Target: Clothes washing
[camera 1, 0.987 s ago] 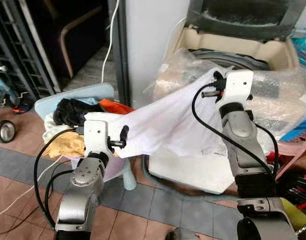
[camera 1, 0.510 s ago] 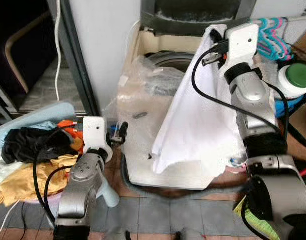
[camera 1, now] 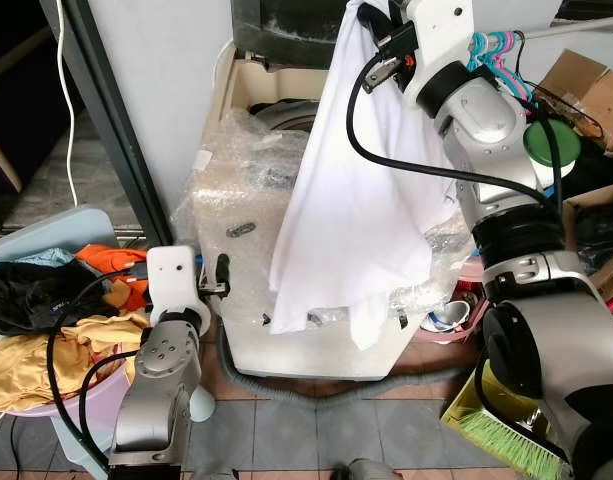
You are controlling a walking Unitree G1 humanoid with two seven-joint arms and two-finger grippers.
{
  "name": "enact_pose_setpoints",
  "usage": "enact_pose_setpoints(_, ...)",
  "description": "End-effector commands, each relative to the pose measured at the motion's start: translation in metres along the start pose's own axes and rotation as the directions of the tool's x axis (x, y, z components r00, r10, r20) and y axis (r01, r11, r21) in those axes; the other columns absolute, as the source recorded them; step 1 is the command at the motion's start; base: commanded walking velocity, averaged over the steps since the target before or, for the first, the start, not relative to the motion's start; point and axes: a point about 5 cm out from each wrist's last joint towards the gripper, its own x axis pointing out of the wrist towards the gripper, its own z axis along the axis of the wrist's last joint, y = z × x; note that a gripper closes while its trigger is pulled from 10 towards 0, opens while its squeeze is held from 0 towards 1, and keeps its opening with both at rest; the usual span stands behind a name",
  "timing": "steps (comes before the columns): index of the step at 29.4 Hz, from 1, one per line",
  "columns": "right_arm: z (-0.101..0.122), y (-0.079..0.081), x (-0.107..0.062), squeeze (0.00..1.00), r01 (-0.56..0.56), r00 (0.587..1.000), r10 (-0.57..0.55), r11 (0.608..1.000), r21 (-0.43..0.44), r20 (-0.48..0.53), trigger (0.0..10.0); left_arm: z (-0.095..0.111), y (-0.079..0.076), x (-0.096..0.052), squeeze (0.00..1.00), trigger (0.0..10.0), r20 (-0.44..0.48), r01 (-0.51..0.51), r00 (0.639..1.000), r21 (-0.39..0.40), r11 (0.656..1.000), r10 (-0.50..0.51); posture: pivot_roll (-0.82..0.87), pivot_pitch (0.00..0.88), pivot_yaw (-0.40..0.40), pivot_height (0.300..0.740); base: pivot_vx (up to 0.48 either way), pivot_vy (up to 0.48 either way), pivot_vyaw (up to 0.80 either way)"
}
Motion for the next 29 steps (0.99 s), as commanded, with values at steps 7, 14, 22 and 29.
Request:
enact_pose_setpoints(7,-0.015,0.007,-0.03,0.0,0.059,0.998,-0.058,0.998,0.036,-0.009,10.0,0.02,0.014,-0.006,0.0,10.0,0.086,-0.051,0.995,0.043,0.998,0.047,0.03,0.014,-0.012,0.74,0.0,0.0,0.46)
enact_pose_setpoints(14,-0.005,0.008,-0.029,0.0,0.028,1.0,-0.028,0.999,-0.031,0.015,10.0,-0.006,0.023,-0.017,0.0,10.0,-0.033,-0.068,0.997,-0.021,0.997,0.067,0.02,0.004,-0.01,0.74,0.112,0.0,0.78)
enact_pose_setpoints(22,0.009,-0.01,-0.013,0.0,0.072,0.997,-0.07,0.994,-0.085,0.028,10.0,-0.009,0.011,-0.016,0.0,10.0,-0.046,-0.029,0.999,-0.037,0.999,0.027,0.02,0.0,-0.021,0.74,0.259,0.0,0.26)
enact_pose_setpoints(29,0.011,-0.037,-0.011,0.0,0.21,0.977,-0.212,0.972,-0.102,-0.008,10.0,-0.012,0.01,-0.016,0.0,10.0,-0.058,-0.017,0.998,-0.052,0.999,0.014,0.01,0.0,-0.025,0.74,0.27,0.0,0.0)
